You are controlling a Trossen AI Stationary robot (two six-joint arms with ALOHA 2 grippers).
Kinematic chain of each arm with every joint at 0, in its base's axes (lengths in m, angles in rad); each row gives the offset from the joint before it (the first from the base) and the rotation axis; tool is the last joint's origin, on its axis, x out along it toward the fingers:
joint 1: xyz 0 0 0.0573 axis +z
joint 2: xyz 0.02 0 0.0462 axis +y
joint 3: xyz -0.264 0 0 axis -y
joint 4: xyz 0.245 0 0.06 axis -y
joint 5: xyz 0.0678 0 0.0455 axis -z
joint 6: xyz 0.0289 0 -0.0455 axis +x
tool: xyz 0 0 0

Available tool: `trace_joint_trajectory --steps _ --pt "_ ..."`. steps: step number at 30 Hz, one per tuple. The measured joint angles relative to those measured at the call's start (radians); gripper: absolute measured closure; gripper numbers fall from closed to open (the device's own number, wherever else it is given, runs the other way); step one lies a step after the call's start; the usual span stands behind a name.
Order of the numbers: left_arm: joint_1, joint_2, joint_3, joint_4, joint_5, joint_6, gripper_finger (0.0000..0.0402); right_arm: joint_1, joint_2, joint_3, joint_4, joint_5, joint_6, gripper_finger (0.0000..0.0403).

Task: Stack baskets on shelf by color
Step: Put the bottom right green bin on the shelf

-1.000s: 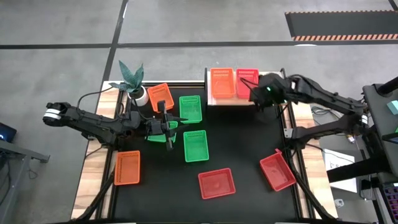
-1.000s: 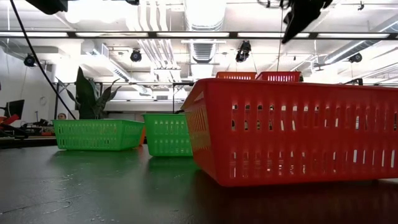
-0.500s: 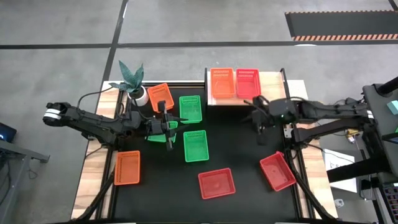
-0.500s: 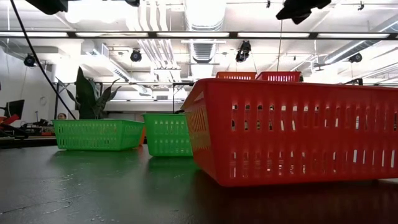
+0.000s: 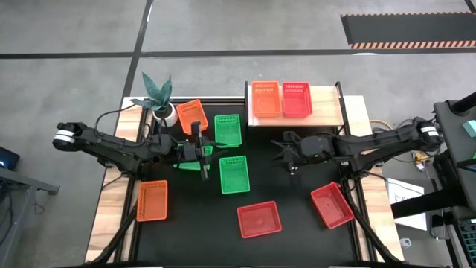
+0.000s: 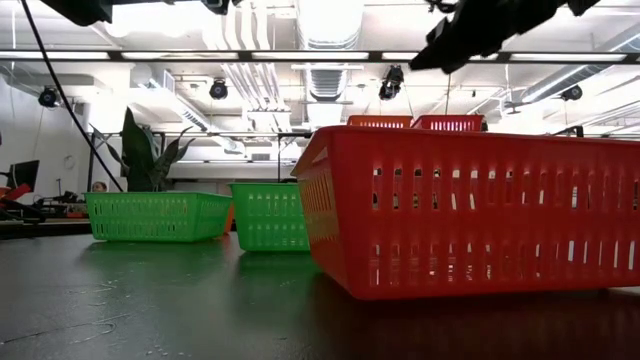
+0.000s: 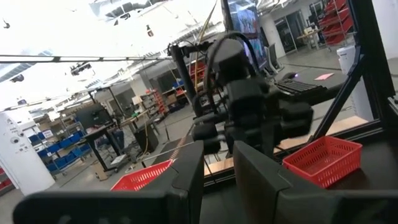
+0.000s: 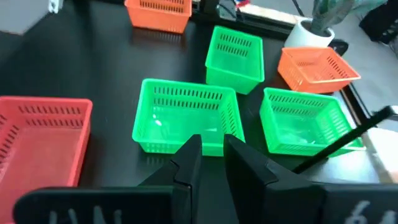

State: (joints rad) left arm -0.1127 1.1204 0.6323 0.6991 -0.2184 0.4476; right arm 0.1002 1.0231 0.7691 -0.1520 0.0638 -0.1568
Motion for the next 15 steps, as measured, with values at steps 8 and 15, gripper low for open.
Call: trace_joint_trajectory --steps 8,15 --pt "0.000 0.003 0.000 0.000 0.000 -0.058 0.0331 0.053 0.163 0.057 0.016 0.016 -0.001 0.0344" --pt "0.000 0.003 0.000 0.000 0.000 -0.074 0.0331 0.088 0.293 0.158 0.000 0.016 -0.011 0.0344"
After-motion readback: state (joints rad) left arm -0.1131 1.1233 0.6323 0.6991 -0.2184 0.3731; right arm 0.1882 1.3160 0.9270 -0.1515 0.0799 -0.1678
